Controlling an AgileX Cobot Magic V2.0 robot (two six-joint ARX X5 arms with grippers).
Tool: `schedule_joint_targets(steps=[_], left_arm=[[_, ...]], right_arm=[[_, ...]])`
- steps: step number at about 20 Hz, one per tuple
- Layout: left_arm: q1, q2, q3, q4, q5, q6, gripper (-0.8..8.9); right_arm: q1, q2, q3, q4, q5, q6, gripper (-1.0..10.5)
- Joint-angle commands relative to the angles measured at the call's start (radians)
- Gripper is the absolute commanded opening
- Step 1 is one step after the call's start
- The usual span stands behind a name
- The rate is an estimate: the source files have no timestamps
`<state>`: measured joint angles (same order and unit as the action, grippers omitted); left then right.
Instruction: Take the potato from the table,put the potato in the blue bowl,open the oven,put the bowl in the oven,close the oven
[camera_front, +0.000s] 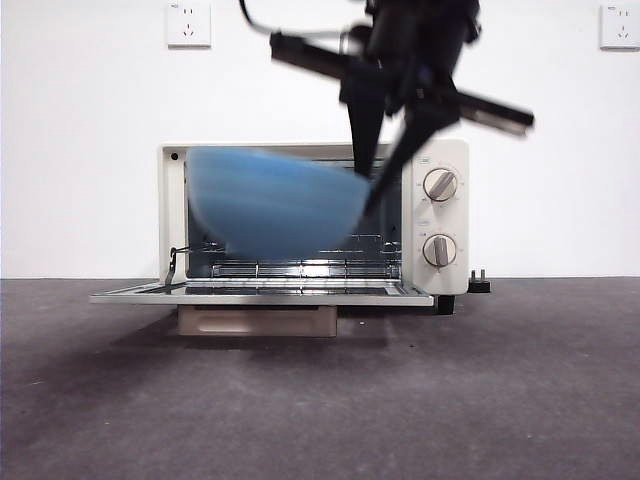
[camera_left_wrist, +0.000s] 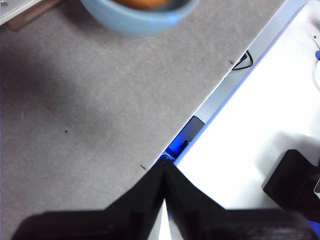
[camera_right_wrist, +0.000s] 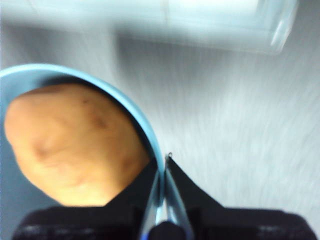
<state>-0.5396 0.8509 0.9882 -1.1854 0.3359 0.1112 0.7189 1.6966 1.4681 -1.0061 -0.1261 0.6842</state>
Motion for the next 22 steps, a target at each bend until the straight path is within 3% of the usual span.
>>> schedule_joint_targets(steps=[1, 11, 16, 22], left_arm=[[-0.003, 0.000, -0.005, 0.018, 0.004, -0.005, -0.06], [-0.003, 0.000, -0.005, 0.060, 0.004, -0.004, -0.06], [-0.003, 0.000, -0.005, 0.060, 0.003, -0.004, -0.06], [-0.003, 0.000, -0.005, 0.066, 0.004, -0.004, -0.06]], right_arm=[[-0.029, 0.003, 0.079, 0.001, 0.014, 0.052, -0.1], [-0.135, 0.312, 0.494, -0.177, 0.013, 0.124, -0.1], [-0.167, 0.424, 0.634, -0.180, 0.022, 0.244, -0.1], [-0.198, 0.446, 0.641, -0.197, 0.082, 0.417, -0.1]])
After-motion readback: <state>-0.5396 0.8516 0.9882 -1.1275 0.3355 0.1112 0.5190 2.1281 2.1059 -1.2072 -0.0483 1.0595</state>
